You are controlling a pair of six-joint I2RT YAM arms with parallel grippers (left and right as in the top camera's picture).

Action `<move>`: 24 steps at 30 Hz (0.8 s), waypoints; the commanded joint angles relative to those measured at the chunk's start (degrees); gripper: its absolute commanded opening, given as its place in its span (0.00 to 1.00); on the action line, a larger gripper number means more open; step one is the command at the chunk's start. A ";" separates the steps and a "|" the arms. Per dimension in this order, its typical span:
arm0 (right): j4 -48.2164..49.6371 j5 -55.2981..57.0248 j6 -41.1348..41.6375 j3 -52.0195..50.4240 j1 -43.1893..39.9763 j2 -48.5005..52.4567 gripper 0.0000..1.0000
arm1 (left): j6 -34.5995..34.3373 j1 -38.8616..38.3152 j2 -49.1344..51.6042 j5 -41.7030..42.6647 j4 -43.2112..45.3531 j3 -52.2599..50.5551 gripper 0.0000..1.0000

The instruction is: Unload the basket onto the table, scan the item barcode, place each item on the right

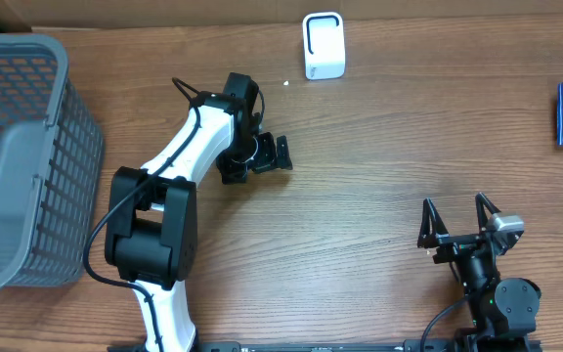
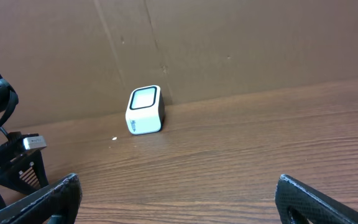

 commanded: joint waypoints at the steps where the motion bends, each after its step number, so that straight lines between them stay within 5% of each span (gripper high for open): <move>1: 0.39 0.74 -0.42 -0.61 0.22 -0.68 1.00 | 0.42 -0.33 0.33 0.42 0.02 1.05 1.00; 24: -0.15 4.28 -5.14 -0.61 0.76 -0.68 1.00 | 0.42 -0.33 0.33 0.42 0.02 1.05 1.00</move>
